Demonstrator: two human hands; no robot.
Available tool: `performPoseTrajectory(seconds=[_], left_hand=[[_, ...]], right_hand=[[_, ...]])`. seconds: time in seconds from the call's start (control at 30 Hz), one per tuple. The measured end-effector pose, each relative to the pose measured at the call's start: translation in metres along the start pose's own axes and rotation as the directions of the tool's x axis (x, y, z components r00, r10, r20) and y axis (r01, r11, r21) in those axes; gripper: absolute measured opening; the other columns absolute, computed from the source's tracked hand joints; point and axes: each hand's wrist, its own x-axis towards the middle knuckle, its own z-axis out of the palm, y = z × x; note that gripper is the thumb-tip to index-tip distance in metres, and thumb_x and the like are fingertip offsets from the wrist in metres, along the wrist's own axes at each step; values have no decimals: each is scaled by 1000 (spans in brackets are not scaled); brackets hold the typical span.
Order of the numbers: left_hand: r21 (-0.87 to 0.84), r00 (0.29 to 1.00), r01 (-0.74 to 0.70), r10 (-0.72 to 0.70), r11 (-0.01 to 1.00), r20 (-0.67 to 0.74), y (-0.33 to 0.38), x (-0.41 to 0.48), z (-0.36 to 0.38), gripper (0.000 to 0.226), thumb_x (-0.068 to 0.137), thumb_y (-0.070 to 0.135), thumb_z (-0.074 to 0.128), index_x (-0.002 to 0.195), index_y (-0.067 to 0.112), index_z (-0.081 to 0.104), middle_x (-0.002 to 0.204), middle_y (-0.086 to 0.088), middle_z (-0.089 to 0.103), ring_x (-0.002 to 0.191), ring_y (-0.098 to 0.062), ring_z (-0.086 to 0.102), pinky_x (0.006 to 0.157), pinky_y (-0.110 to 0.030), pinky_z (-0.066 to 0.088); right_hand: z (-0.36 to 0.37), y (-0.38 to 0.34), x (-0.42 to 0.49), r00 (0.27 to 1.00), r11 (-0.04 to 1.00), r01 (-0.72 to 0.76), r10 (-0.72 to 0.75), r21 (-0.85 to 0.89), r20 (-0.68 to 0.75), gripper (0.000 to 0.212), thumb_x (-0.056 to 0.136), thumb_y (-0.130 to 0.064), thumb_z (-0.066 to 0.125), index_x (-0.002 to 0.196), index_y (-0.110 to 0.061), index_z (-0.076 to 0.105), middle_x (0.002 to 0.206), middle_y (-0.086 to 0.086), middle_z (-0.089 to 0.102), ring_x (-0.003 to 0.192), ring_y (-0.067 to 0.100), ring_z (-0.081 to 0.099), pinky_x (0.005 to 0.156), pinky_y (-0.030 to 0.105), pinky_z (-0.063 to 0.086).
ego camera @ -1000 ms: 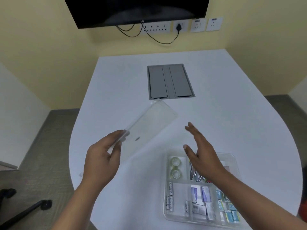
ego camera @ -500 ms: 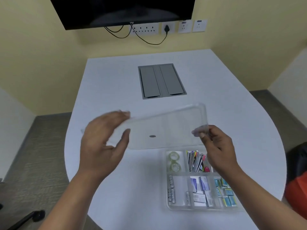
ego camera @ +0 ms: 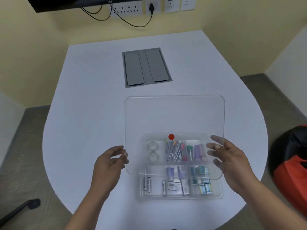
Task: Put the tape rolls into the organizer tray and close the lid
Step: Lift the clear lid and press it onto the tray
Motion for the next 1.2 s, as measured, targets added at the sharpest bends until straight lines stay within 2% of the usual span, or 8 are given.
performPoseTrajectory(seconds=[0.13, 0.27, 0.37, 0.47, 0.63, 0.77, 1.03, 1.2], left_hand=[[73, 994, 109, -111, 991, 12, -15, 0, 26, 18, 85, 22, 70, 101, 28, 68, 82, 4, 72, 67, -9, 69, 74, -35, 56], [108, 975, 193, -204, 975, 94, -27, 6, 48, 16, 82, 26, 74, 96, 21, 71, 76, 1, 73, 66, -12, 69, 67, -29, 53], [139, 964, 228, -243, 964, 106, -39, 6, 58, 11, 79, 24, 77, 84, 18, 70, 76, -3, 70, 66, -16, 62, 61, -28, 50], [177, 966, 225, -243, 958, 92, -48, 6, 63, 11, 77, 19, 79, 77, 14, 69, 75, -7, 71, 65, -18, 61, 64, -33, 51], [278, 975, 208, -220, 938, 13, -56, 11, 69, 12, 75, 23, 81, 73, 18, 70, 72, -1, 73, 71, -16, 68, 63, -27, 49], [353, 984, 176, -178, 919, -26, -58, 15, 71, 11, 76, 23, 78, 71, 21, 68, 69, 6, 70, 68, -9, 65, 59, -23, 46], [481, 984, 169, -178, 860, -26, -65, 19, 71, 10, 76, 28, 75, 75, 21, 69, 72, 8, 68, 74, -12, 65, 69, -27, 51], [470, 985, 162, -168, 868, -29, -70, 22, 72, 8, 78, 25, 73, 78, 20, 67, 74, 9, 66, 76, -11, 64, 67, -26, 46]], right_hand=[[-28, 13, 10, 992, 991, -124, 124, -59, -7, 38, 93, -7, 54, 115, -36, 65, 93, 4, 73, 76, 15, 64, 76, 35, 40], [-44, 29, 21, 981, 973, -171, 153, -155, -123, 45, 94, -8, 51, 109, -50, 55, 93, 4, 75, 77, 20, 64, 77, 37, 43], [-53, 44, 28, 975, 954, -191, 158, -229, -154, 42, 95, -11, 51, 119, -44, 54, 96, 7, 71, 76, 21, 66, 69, 35, 44], [-61, 62, 36, 977, 916, -166, 101, -366, -190, 42, 96, -13, 54, 130, -38, 54, 99, 7, 64, 84, 22, 65, 71, 34, 47], [-62, 80, 45, 983, 776, -113, -2, -621, -181, 41, 98, -13, 48, 138, -24, 50, 95, 5, 59, 82, 15, 58, 64, 23, 40], [-58, 87, 49, 983, 740, -128, 4, -660, -186, 41, 97, -10, 49, 136, -19, 52, 97, 7, 59, 84, 16, 59, 70, 26, 42], [-48, 89, 56, 985, 659, -86, -58, -747, -165, 40, 95, -8, 51, 133, -17, 56, 91, 4, 61, 78, 9, 60, 69, 27, 40], [-47, 92, 56, 979, 733, -147, 11, -664, -206, 38, 95, -10, 49, 129, -25, 58, 111, 2, 66, 93, 18, 63, 79, 31, 45]])
